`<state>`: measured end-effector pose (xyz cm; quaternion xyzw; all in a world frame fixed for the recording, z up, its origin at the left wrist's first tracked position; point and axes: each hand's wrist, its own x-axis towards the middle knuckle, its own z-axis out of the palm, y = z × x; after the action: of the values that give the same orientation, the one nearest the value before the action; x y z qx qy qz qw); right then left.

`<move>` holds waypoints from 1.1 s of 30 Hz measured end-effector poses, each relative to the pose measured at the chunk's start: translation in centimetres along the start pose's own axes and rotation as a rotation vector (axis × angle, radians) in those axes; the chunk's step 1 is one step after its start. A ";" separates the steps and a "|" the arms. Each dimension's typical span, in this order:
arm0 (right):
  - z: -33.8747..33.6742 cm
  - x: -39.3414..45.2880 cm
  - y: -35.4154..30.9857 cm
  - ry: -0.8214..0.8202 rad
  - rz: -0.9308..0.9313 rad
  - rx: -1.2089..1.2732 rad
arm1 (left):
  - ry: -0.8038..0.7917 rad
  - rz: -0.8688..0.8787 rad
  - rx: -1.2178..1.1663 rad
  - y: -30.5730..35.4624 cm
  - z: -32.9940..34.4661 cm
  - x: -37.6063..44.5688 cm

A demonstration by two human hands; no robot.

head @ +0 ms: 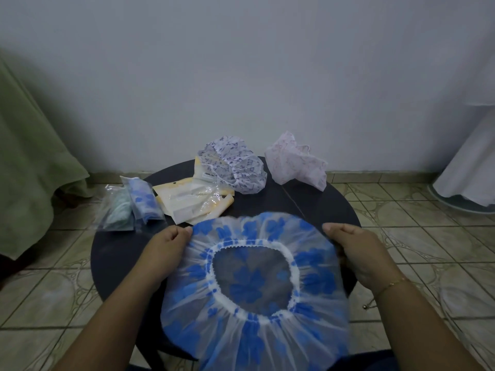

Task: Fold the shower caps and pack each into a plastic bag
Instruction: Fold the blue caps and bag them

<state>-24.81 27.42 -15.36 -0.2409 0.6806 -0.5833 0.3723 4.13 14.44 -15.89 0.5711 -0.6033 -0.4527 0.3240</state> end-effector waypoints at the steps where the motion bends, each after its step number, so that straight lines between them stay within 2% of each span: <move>1: 0.0 -0.2 -0.2 -0.007 0.002 -0.034 | 0.029 -0.004 0.029 -0.2 0.2 0.2; 4: -0.5 -0.6 -0.8 0.006 0.022 -0.353 | 0.049 -0.045 0.059 -0.7 0.3 0.9; 8: -0.6 -1.2 -1.2 -0.098 0.057 -0.699 | -0.018 -0.085 0.073 -0.9 0.2 1.0; 10: -0.5 -1.3 -1.1 -0.105 0.043 -0.757 | -0.046 0.017 0.171 -1.1 0.1 1.0; 13: -0.2 -1.1 -0.9 -0.036 -0.079 -0.773 | -0.028 0.380 0.432 -0.8 -0.3 0.7; 15: 0.3 -1.3 -1.0 -0.005 -0.205 -0.735 | -0.106 0.471 0.490 0.2 -0.2 -0.5; 18: 1.7 -2.1 -0.9 -0.069 -0.310 -0.738 | -0.281 0.474 0.706 1.0 0.4 -1.9; 20: 2.5 -2.5 -0.6 -0.154 -0.343 -0.851 | -0.389 0.413 0.859 0.8 0.6 -2.1; 25: 3.5 -2.9 0.6 -0.275 -0.363 -1.046 | -0.514 0.375 0.977 0.6 0.8 -2.7; 29: 3.2 -2.9 1.6 -0.351 -0.253 -1.290 | -0.577 0.412 1.036 -0.1 0.9 -2.6; 33: 2.8 -3.3 2.3 -0.351 -0.249 -1.381 | -0.639 0.435 1.076 -1.3 0.6 -2.4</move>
<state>-20.40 28.68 -16.95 -0.5871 0.7915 -0.0108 0.1699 4.45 17.01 -17.00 0.3561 -0.9132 -0.1594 -0.1174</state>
